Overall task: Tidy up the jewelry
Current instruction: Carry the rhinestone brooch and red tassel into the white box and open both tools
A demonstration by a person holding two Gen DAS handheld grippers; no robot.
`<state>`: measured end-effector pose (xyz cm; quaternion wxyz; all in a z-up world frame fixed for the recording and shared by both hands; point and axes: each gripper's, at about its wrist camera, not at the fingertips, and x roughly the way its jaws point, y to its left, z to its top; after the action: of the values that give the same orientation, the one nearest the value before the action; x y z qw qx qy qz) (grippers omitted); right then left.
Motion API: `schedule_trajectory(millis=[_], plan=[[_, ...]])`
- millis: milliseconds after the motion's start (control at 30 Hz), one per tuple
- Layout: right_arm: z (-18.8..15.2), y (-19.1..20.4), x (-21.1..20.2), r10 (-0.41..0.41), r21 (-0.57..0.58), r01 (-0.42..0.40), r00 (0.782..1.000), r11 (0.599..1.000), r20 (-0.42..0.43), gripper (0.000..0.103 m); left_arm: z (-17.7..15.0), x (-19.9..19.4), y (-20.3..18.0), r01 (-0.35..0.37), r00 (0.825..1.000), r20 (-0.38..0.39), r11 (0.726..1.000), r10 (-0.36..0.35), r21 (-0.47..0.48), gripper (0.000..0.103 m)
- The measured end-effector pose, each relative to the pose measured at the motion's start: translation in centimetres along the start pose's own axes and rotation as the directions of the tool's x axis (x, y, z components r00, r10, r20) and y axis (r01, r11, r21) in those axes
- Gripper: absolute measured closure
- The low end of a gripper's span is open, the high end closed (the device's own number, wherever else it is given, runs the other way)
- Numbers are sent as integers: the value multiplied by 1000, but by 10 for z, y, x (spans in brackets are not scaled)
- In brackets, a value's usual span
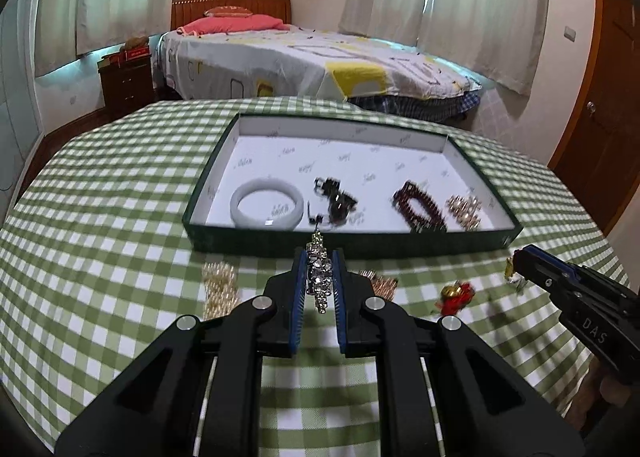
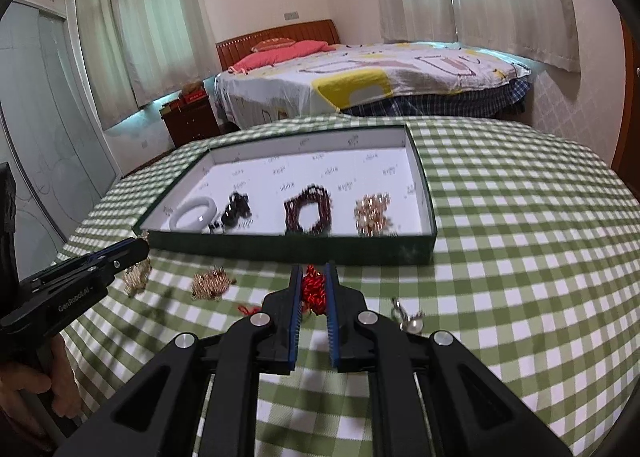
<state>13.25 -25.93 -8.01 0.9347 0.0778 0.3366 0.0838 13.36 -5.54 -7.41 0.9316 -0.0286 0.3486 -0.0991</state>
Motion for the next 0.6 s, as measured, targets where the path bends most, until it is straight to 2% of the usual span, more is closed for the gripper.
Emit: schedule_trajectory(millis=[300, 600], plan=[[40, 5, 8, 23, -19, -22, 998, 1000, 65, 91, 38, 12, -5, 30, 999, 40, 1000, -31, 4, 90], [85, 9, 44, 26, -35, -22, 993, 999, 112, 91, 79, 51, -4, 4, 997, 75, 1000, -4, 11, 90]])
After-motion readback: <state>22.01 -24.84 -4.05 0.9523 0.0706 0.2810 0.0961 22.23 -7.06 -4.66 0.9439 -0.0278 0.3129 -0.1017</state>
